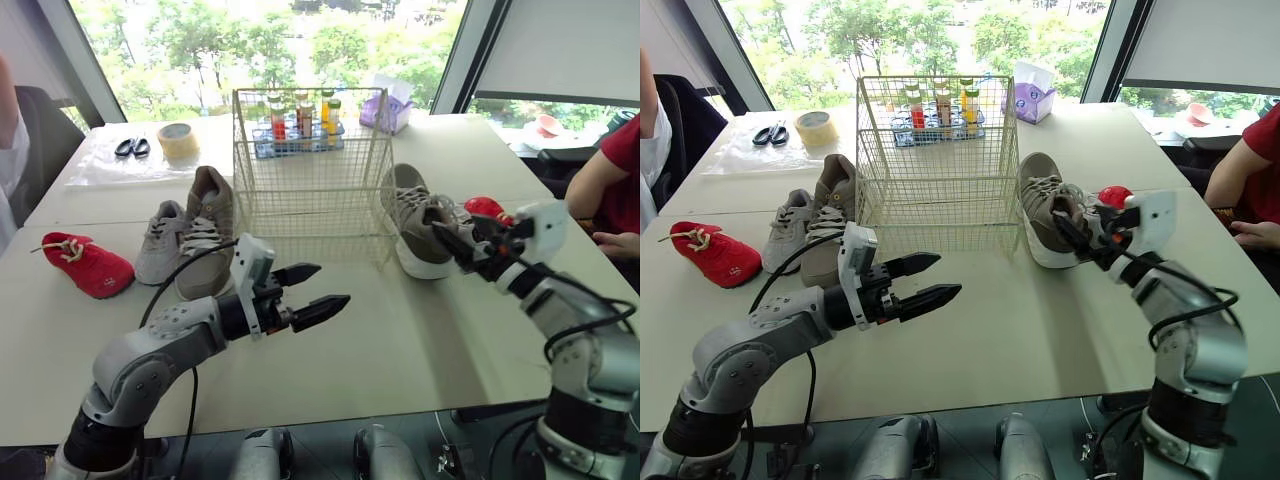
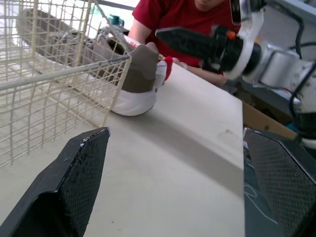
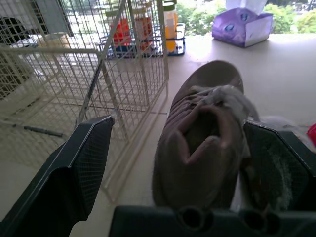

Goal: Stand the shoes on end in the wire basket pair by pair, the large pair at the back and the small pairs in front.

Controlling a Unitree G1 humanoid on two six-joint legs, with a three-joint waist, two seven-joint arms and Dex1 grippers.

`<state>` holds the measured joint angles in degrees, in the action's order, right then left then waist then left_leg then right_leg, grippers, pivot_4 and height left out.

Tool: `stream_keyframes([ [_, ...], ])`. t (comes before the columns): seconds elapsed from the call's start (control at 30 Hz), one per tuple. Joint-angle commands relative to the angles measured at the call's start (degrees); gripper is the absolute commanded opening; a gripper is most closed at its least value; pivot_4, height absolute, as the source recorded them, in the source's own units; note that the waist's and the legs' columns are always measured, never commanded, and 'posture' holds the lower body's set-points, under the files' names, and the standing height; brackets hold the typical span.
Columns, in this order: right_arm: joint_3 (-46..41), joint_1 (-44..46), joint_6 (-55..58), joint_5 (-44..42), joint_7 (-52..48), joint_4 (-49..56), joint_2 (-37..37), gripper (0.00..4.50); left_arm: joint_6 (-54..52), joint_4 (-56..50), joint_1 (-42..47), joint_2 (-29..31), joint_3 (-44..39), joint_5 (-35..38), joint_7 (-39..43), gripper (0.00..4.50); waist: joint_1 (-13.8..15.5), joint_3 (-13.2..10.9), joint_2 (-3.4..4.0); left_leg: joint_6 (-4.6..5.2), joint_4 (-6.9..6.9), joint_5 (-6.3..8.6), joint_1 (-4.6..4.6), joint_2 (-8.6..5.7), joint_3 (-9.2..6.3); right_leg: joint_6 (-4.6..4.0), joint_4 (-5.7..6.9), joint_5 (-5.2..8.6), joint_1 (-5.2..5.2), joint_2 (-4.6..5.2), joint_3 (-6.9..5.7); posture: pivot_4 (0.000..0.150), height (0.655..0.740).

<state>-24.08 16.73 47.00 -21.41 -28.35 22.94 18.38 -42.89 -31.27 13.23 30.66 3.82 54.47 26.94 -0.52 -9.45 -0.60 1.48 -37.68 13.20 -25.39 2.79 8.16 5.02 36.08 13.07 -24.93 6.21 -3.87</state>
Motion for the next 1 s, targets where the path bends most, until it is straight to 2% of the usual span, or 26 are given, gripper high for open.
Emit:
stream_keyframes([
  [0.03,2.07,0.31,-6.27,1.34,2.08,-2.98,-0.22,4.48,0.70,-0.85,-0.36,-0.85,-0.06,-0.91,1.15,4.50,-0.08,0.00,0.00,0.02,-0.02,0.01,0.00,0.00,0.00,0.00,-0.01,0.00,0.01,0.00,0.00,0.150,0.7351],
  [0.47,8.78,8.74,-26.36,6.54,5.16,-31.11,-0.51,4.48,-0.38,-1.06,-2.07,-0.89,-2.24,-2.54,1.70,4.50,-0.37,-0.01,0.01,0.07,-0.14,0.04,0.01,0.00,-0.08,0.04,-0.01,0.03,0.13,-0.02,-0.05,0.150,0.7351],
  [0.57,9.91,9.07,-29.21,7.23,5.69,-34.93,-1.08,3.67,-0.67,-1.90,-2.51,-0.90,-2.60,-2.38,1.25,4.50,-0.50,-0.01,0.01,0.07,-0.19,0.04,0.04,0.03,-0.09,0.04,0.00,0.03,0.19,-0.02,-0.06,0.150,0.7351],
  [0.7,10.36,9.03,-31.61,7.26,6.94,-37.17,-2.19,1.99,-0.62,-1.88,-2.64,-0.56,-3.23,-2.62,1.01,4.50,-0.53,0.00,0.00,0.06,-0.21,0.04,0.08,0.05,-0.12,0.04,0.00,0.03,0.24,-0.03,-0.08,0.150,0.7351],
  [0.83,10.57,8.82,-32.60,6.66,8.08,-35.83,-2.90,0.64,-1.03,-1.89,-2.57,-0.18,-3.83,-2.21,1.42,4.50,-0.66,0.02,-0.02,0.06,-0.22,0.05,0.13,0.08,-0.15,0.03,-0.01,0.03,0.31,-0.03,-0.11,0.150,0.7351],
  [1.0,9.21,11.84,-33.79,5.41,10.61,-28.65,-2.38,0.64,-4.89,-1.45,-1.47,3.62,-7.47,3.59,4.32,4.50,-0.70,-0.03,0.04,0.05,-0.22,0.05,0.10,0.12,-0.15,0.02,0.00,0.04,0.26,-0.04,-0.11,0.150,0.7351],
])
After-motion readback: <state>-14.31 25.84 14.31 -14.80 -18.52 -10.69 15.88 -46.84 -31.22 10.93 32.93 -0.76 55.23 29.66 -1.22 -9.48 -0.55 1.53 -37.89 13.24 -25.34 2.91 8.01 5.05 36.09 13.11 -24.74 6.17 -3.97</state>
